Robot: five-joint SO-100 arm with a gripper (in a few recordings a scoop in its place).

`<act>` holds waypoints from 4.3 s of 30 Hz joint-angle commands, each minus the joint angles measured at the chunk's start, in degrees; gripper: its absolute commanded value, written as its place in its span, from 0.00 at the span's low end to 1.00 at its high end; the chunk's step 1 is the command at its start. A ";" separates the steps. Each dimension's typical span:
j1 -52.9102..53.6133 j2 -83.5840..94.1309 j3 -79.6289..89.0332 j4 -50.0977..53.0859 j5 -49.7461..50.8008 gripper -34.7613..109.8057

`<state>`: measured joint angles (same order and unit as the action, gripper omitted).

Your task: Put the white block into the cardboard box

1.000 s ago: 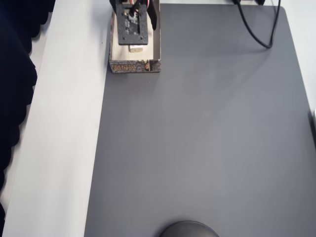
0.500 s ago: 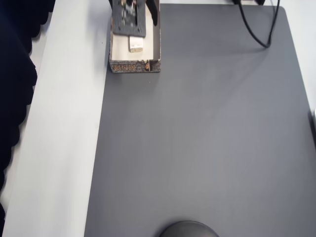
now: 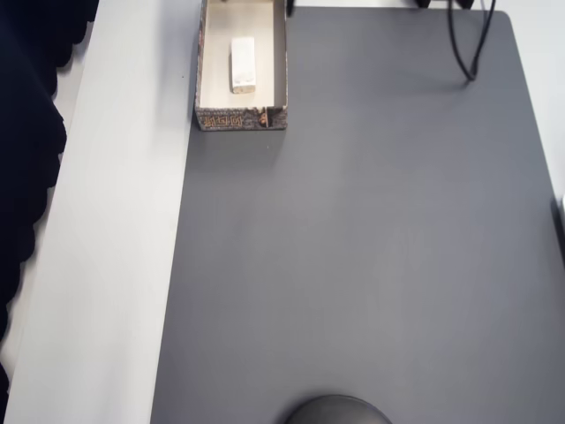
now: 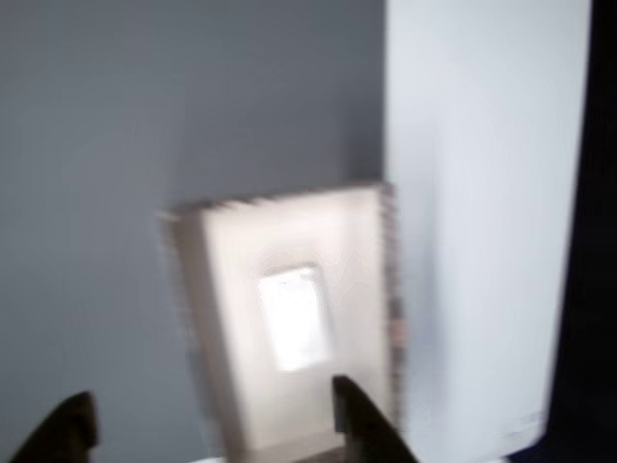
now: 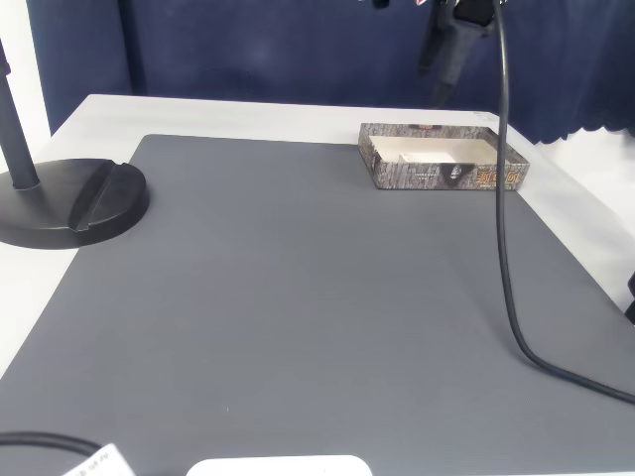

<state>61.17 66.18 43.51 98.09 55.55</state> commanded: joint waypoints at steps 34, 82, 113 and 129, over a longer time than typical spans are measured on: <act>-55.81 45.79 58.36 -8.00 -53.88 0.23; -61.08 122.08 127.71 -24.08 -61.61 0.23; -61.44 124.37 133.68 -23.91 -63.19 0.23; -60.56 124.37 133.68 -21.62 -56.87 0.23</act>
<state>0.26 188.53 176.13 76.20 -2.11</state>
